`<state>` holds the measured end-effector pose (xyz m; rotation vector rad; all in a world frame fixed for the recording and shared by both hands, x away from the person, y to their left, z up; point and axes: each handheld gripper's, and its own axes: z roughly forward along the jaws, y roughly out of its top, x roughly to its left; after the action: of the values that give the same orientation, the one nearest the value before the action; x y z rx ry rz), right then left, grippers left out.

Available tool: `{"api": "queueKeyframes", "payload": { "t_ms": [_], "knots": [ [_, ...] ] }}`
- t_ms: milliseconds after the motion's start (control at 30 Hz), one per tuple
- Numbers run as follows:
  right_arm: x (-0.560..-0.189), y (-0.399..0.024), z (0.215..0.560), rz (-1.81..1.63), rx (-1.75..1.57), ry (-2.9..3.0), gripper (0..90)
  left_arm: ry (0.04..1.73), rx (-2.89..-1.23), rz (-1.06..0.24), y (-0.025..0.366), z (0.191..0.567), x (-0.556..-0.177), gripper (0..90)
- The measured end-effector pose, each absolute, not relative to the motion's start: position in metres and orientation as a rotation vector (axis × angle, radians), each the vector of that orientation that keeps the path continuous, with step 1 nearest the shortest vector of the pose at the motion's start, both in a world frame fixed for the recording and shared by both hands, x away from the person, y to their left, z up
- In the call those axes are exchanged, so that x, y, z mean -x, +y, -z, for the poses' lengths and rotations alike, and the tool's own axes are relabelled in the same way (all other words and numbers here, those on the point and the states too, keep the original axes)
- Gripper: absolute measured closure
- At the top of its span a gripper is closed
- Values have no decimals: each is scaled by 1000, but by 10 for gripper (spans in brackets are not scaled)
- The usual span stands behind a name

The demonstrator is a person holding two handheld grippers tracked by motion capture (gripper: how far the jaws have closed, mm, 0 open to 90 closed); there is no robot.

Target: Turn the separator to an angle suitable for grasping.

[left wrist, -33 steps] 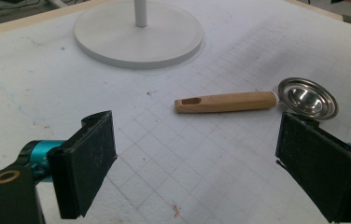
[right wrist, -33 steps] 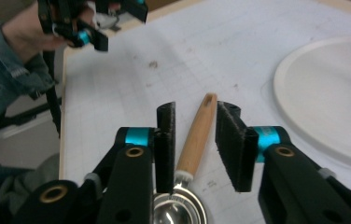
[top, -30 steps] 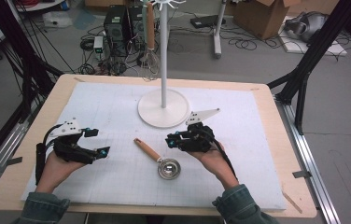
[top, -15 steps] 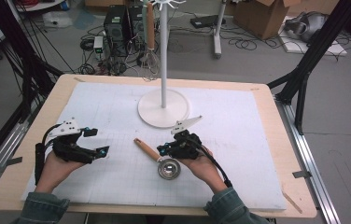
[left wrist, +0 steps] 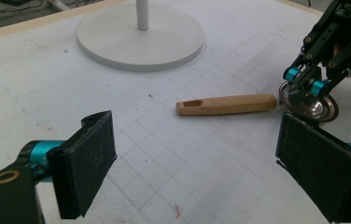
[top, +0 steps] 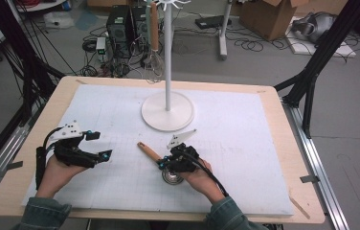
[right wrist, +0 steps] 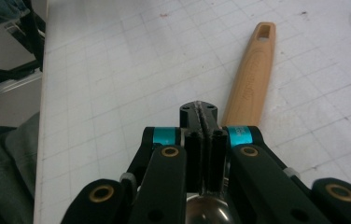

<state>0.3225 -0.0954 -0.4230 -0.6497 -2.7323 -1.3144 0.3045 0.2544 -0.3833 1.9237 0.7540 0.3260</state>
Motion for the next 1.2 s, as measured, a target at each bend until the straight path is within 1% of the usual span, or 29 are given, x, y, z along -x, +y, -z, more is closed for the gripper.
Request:
{"api": "queueKeyframes", "payload": {
  "t_ms": [533, 1200],
  "knots": [
    [-318, -73, 434, 1215, 571, -2807, 896, 753, -1912, -328, 257, 381, -304, 125],
    [-321, -82, 433, 1144, 579, -2907, 897, 757, -1912, -325, 256, 382, -304, 125]
  ]
}}
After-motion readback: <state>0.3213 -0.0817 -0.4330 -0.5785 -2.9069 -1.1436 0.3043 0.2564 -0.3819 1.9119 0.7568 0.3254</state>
